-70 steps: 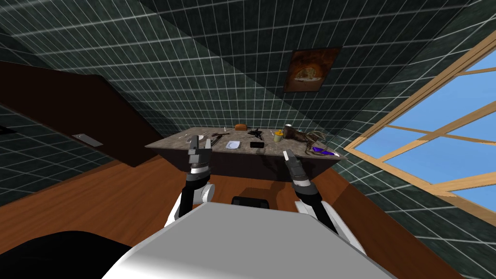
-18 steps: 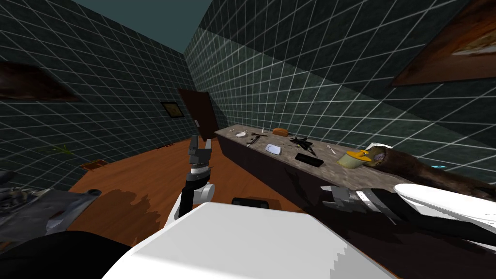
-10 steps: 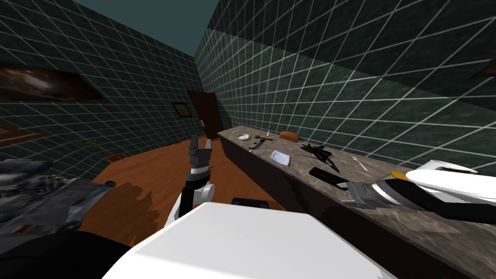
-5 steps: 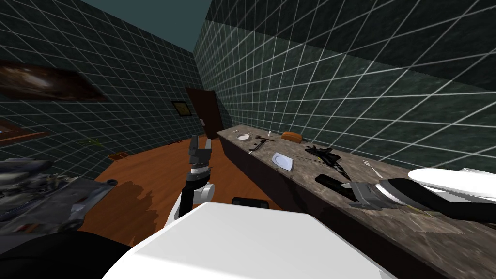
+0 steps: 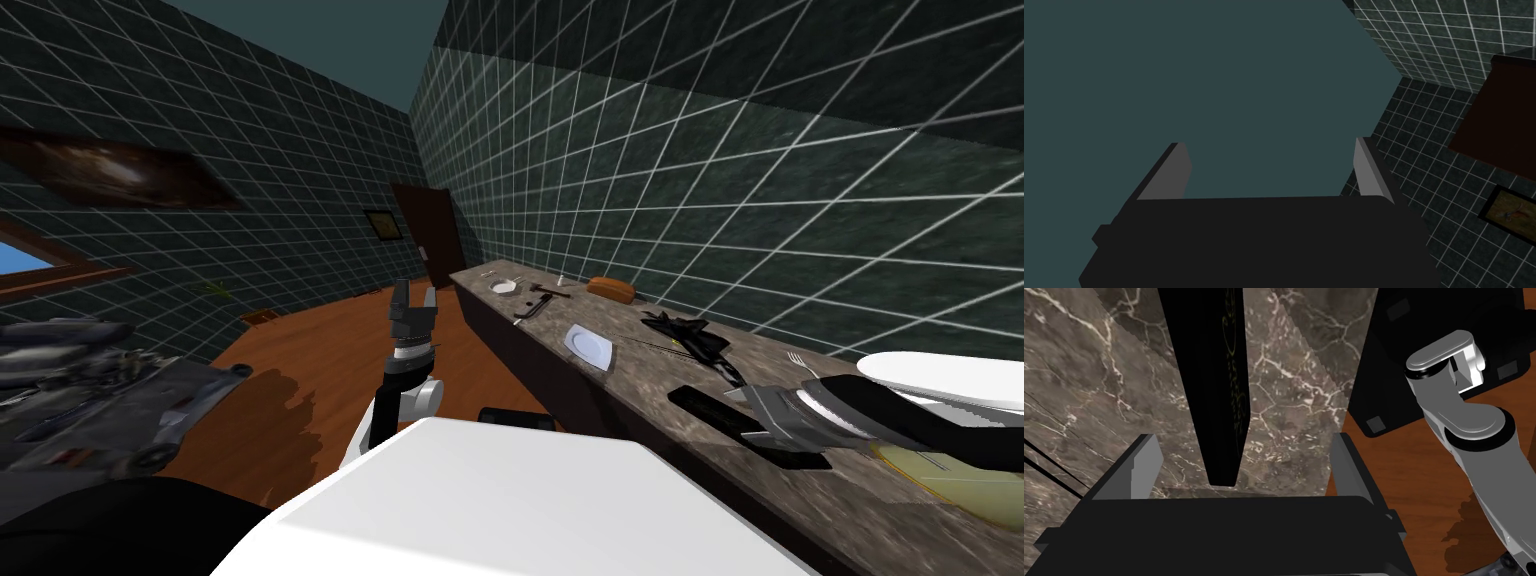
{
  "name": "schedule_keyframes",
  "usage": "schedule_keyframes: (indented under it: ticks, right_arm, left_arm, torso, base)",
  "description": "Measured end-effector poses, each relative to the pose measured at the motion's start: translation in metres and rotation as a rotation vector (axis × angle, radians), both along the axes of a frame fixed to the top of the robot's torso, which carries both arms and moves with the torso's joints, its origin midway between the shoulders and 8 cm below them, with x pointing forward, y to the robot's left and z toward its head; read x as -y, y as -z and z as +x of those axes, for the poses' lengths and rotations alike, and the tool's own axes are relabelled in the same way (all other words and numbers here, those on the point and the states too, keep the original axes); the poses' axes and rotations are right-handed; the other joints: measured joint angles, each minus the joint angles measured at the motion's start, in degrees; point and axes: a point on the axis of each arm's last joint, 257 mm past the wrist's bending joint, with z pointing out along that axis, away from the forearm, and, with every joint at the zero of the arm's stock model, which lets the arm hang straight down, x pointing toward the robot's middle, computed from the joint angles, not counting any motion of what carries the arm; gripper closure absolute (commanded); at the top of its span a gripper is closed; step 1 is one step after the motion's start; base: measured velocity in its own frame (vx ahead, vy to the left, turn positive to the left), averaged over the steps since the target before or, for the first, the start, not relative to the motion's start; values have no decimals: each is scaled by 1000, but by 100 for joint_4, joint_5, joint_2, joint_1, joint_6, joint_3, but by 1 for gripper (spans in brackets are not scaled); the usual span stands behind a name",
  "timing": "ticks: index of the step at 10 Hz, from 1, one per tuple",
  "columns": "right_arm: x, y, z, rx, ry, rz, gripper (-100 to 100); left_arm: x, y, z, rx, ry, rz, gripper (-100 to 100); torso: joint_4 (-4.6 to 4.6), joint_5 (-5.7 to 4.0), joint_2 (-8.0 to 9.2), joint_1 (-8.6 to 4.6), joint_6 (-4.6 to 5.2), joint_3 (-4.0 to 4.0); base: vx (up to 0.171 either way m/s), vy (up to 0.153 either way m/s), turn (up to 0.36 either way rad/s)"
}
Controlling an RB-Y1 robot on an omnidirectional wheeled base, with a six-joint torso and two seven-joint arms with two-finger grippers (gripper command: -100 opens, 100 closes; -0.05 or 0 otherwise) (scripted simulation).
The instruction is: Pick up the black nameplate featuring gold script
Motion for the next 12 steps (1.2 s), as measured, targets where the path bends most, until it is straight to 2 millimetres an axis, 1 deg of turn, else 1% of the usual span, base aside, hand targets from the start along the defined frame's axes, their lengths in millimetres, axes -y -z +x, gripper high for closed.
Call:
schedule_keyframes:
  ticks: [1, 2, 3, 4, 5, 7, 8, 11, 12]
  right_arm:
    - [3, 4, -7, -14, 4, -4, -100]
    - [4, 4, -7, -16, 4, -6, -100]
    - [4, 3, -7, -17, 5, -5, 0]
    - [4, 3, -7, -17, 5, -5, -100]
    - [12, 5, -11, -11, 12, -10, -100]
    - [17, 7, -20, -21, 21, -11, -100]
    - [24, 7, -22, -10, 26, -14, -100]
    - [42, 12, -42, -6, 55, -14, -100]
    - [45, 13, -45, -6, 58, -13, -100]
  left_arm:
    - [0, 0, 0, 0, 0, 0, 0]
    - [0, 0, 0, 0, 0, 0, 0]
    - [0, 0, 0, 0, 0, 0, 0]
    - [0, 0, 0, 0, 0, 0, 0]
    - [0, 0, 0, 0, 0, 0, 0]
    - [0, 0, 0, 0, 0, 0, 0]
    - [0, 0, 0, 0, 0, 0, 0]
    - [0, 0, 0, 0, 0, 0, 0]
    - [0, 0, 0, 0, 0, 0, 0]
  torso:
    - [0, -3, -2, -4, 4, -1]
    - [2, -1, 12, 8, 4, 6]
    - [6, 2, 29, 17, 4, 16]
    - [9, 4, 40, 21, 4, 23]
    - [10, 4, 44, 30, 2, 25]
    - [11, 8, 46, 33, 5, 26]
    - [11, 6, 46, 32, 4, 27]
    - [11, 8, 44, 39, 4, 26]
    - [11, 8, 44, 34, 5, 26]
  base:
    - [73, -25, -20]
    - [23, -4, -3]
    - [6, -2, 2]
    - [7, 32, 141]
    - [9, 40, 88]
    - [7, 23, 27]
    - [9, 35, 130]
    - [13, 39, 72]
    - [8, 26, 73]
